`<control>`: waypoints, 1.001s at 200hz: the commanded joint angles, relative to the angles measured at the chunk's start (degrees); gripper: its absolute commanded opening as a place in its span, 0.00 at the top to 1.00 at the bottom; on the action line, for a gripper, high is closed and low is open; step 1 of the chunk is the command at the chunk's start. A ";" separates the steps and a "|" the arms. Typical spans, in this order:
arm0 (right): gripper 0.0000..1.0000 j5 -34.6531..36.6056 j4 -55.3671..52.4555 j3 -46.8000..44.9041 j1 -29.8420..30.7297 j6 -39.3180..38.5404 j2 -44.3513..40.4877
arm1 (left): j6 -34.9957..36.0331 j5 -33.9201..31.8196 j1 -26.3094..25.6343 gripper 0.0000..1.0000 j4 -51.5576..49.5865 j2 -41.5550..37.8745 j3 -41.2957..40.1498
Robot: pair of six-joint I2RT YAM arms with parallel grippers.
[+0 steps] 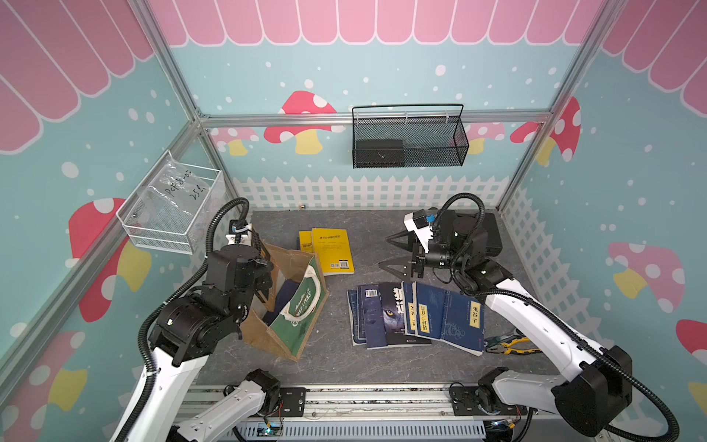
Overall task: Put the books into the canvas bag
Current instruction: Place the book in the canvas bag.
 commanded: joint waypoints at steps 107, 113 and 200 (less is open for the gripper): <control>0.00 -0.42 1.71 -2.30 -0.11 0.49 1.53 | -38.46 -14.52 -2.69 1.00 6.86 3.82 -10.48; 0.00 -0.52 1.72 -2.30 -0.14 0.56 1.51 | -39.50 -15.67 -3.38 1.00 7.13 3.90 -11.03; 0.01 -0.79 2.97 -3.35 -0.11 1.53 1.71 | -53.97 -22.62 -6.91 1.00 11.44 5.19 -19.75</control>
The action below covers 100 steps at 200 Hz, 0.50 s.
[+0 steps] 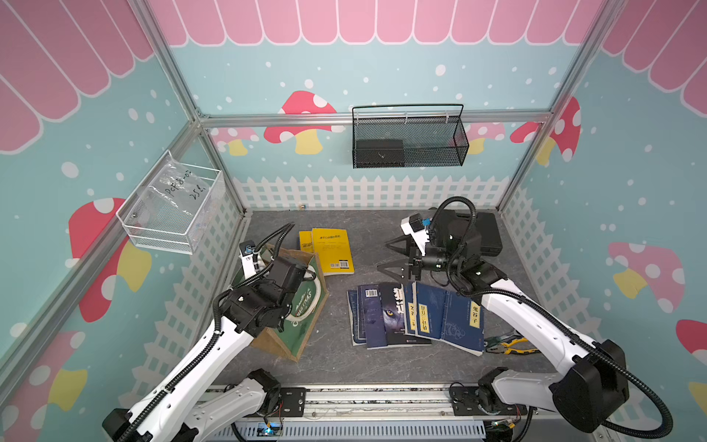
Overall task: Put the books into the canvas bag
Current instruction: Place the book in the canvas bag.
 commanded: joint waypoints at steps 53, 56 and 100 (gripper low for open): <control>0.00 -0.45 1.48 -1.37 -0.11 -0.07 0.19 | -9.63 -5.38 -1.65 1.00 6.06 2.04 -1.47; 0.00 -0.43 1.50 -1.37 -0.11 -0.07 0.24 | -9.96 -5.34 -1.65 1.00 6.19 1.88 -1.78; 0.00 -0.79 1.43 -0.97 -0.12 -0.25 0.71 | -12.05 -5.16 -3.49 1.00 8.20 3.11 -3.93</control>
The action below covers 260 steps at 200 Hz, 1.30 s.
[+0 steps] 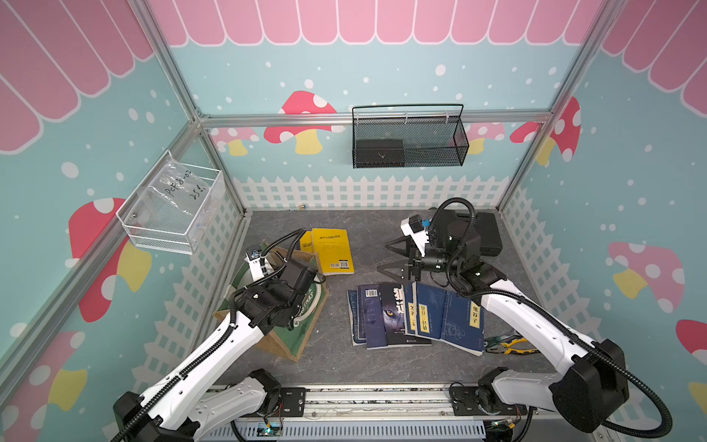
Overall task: Put the books into the canvas bag
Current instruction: Place the book in the canvas bag.
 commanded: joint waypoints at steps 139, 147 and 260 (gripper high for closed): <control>0.00 -0.52 0.98 0.17 -0.19 -0.57 0.02 | -4.34 -6.52 -2.29 0.52 2.01 -2.59 -1.18; 0.01 -0.52 0.98 0.11 -0.19 -0.54 0.02 | -3.80 -6.87 -2.24 0.52 1.88 -3.31 -1.18; 0.00 4.02 -1.60 3.94 -0.31 1.18 8.89 | 24.27 1.68 -1.79 0.15 4.27 -1.32 13.25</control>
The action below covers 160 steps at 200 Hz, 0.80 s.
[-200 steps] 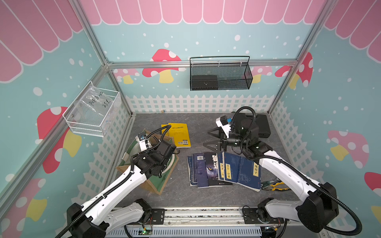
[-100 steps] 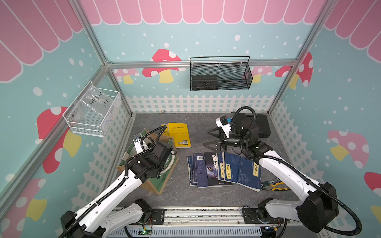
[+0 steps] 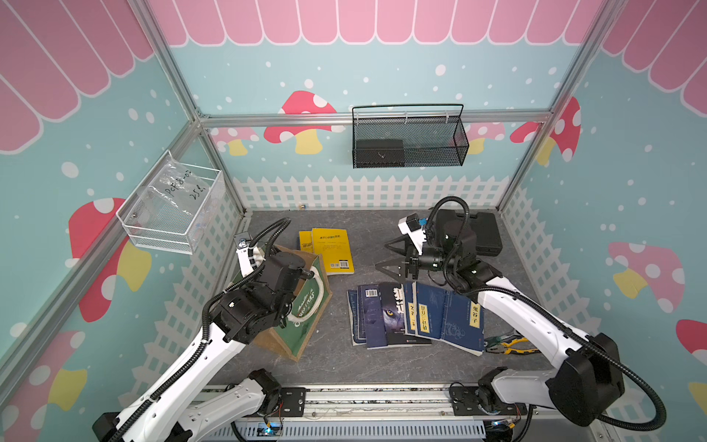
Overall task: Put the books into the canvas bag
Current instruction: Place the book in the canvas bag, then pick up the book from the book.
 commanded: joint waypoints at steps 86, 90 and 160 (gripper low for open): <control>0.00 4.27 -0.98 19.01 -0.24 3.52 36.57 | 27.64 24.81 1.38 0.02 5.25 11.42 14.11; 0.00 4.42 -0.65 19.65 -0.28 3.78 37.73 | 28.01 25.58 1.47 0.01 5.24 11.73 14.32; 0.00 12.21 -4.07 21.39 -0.07 5.12 40.88 | 35.17 47.29 3.39 0.01 9.81 15.17 13.67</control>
